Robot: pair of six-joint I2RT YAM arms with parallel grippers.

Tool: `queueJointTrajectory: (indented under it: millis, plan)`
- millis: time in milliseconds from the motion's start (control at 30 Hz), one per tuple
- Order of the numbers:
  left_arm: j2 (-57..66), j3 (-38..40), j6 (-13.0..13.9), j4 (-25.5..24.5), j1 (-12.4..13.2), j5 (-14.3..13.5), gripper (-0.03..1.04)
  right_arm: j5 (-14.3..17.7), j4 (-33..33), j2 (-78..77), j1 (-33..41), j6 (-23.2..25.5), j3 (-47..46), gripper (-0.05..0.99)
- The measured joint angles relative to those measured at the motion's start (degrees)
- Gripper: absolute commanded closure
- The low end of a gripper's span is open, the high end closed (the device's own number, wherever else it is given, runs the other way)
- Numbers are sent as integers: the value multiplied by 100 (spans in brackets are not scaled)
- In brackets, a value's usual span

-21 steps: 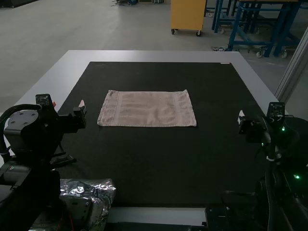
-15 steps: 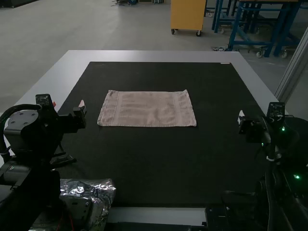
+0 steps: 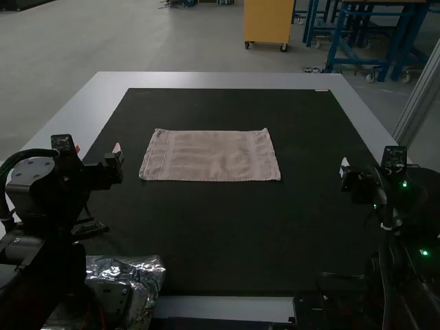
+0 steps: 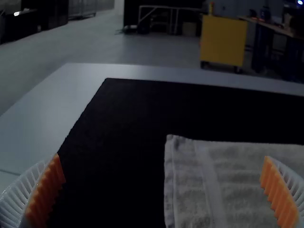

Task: Fold the towel.

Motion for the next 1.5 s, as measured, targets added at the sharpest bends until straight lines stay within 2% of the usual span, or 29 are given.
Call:
queueJointTrajectory:
  millis: [667, 733, 833, 933, 1033, 1100, 1267, 1400, 1500]
  plan:
    - [0, 0, 24, -7, 0, -2, 4, -2, 81, 0, 0, 2, -2, 2]
    - [0, 0, 238, 72, 0, -2, 4, 0, 273, 0, 0, 2, -2, 2]
    - [0, 0, 881, 337, 0, -17, 5, 7, 597, 0, 0, -90, 0, 2]
    - [0, 0, 1322, 680, 0, -22, 5, 7, 914, 0, 0, -271, 0, 2]
    - [0, 0, 1867, 715, 0, -57, 6, -20, 1250, 0, 2, -654, 0, 2]
    - [0, 0, 2116, 804, 0, -72, 6, -83, 1316, 0, 2, -929, 0, 2]
    - [0, 17, 2439, 1495, 0, -210, 6, -131, 1860, 0, 7, -1248, 4, 2]
    - [96, 372, 2522, 1403, 0, -247, 6, -133, 1849, 160, 7, -1207, 234, 2]
    - [702, 1080, 2540, 1460, -2, -299, 5, -146, 1880, 789, 4, -1038, 925, 2]
